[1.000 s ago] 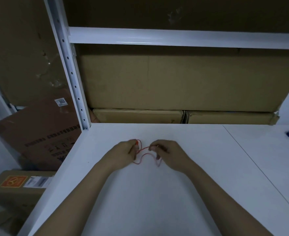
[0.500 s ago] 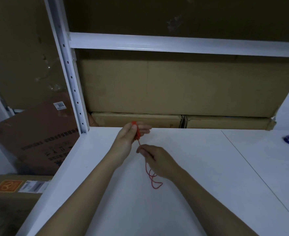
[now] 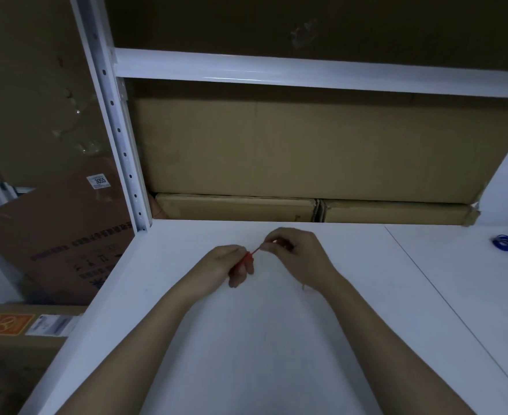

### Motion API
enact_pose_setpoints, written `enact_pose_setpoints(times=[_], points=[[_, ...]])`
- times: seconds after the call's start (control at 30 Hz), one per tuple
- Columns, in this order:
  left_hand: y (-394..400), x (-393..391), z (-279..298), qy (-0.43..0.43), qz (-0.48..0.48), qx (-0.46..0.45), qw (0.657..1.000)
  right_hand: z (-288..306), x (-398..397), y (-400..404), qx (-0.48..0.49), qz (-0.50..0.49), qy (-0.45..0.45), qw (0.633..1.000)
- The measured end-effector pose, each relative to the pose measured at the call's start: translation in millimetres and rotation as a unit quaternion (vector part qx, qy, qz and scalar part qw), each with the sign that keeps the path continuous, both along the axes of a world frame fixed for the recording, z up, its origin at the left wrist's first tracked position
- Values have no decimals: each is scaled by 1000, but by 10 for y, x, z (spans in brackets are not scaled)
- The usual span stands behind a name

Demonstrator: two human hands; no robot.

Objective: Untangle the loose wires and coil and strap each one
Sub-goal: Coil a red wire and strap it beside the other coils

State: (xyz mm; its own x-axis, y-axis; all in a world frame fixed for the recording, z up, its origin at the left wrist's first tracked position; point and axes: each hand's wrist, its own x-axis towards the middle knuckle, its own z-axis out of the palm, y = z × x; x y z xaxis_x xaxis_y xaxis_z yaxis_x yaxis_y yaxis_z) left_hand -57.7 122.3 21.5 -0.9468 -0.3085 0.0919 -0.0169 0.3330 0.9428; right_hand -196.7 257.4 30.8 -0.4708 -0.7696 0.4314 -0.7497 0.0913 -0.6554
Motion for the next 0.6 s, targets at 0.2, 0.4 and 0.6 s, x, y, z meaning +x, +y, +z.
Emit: enact_pose_setpoints(times=[0.2, 0.4, 0.6], points=[[91, -31, 161, 176, -35, 347, 921, -104, 91, -59, 6, 26, -120, 992], [47, -159, 105, 195, 82, 142, 967, -359, 329, -117, 167, 109, -87, 976], [-74, -130, -176, 39, 94, -127, 987, -387, 338, -55, 109, 97, 25, 989]])
